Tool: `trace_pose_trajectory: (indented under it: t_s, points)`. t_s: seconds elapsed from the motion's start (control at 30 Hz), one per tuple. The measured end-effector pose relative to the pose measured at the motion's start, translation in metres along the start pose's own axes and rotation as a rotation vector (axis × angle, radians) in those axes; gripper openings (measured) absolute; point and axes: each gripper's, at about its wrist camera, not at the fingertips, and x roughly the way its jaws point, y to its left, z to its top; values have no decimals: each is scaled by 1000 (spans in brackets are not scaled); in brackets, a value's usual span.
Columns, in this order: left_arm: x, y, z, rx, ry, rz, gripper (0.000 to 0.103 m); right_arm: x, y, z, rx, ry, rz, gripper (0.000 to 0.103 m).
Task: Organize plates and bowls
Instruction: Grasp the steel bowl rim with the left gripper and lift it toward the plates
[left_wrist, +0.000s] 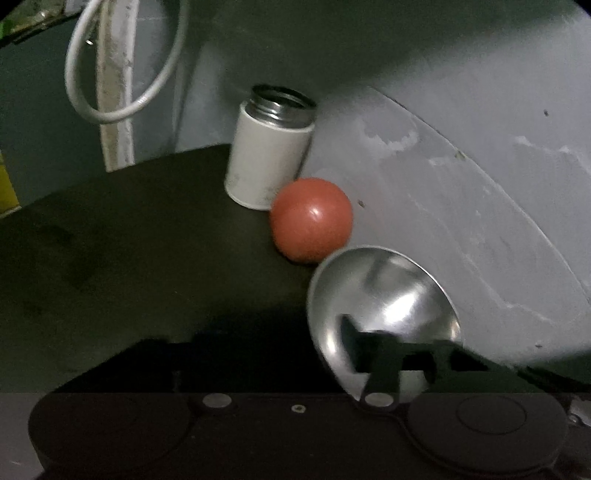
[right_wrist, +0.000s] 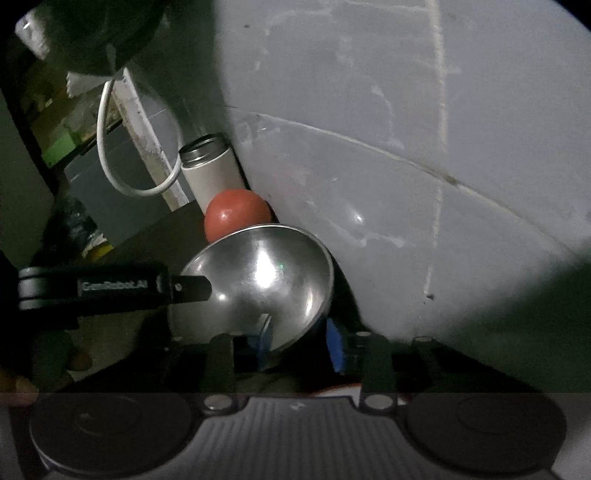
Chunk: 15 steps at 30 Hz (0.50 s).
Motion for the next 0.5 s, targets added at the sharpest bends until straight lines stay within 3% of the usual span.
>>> trace_pose_trajectory:
  t_s: [0.07,0.2,0.3,0.5]
  points:
    - [1,-3,-1,12,15,-4,13,0,3,0,-25,-5,-13,31]
    - [-10,0,-10,-26,-2,-11,12,-1,4,1,-37,-4,-17,24]
    - [-25,6,-16,-83,-19,-27,12,-9,5,-2,-50,-16,3,23]
    - [-72,7,-34,-91,-64,-16,12,-43,13,-11,-56,-42,69,23]
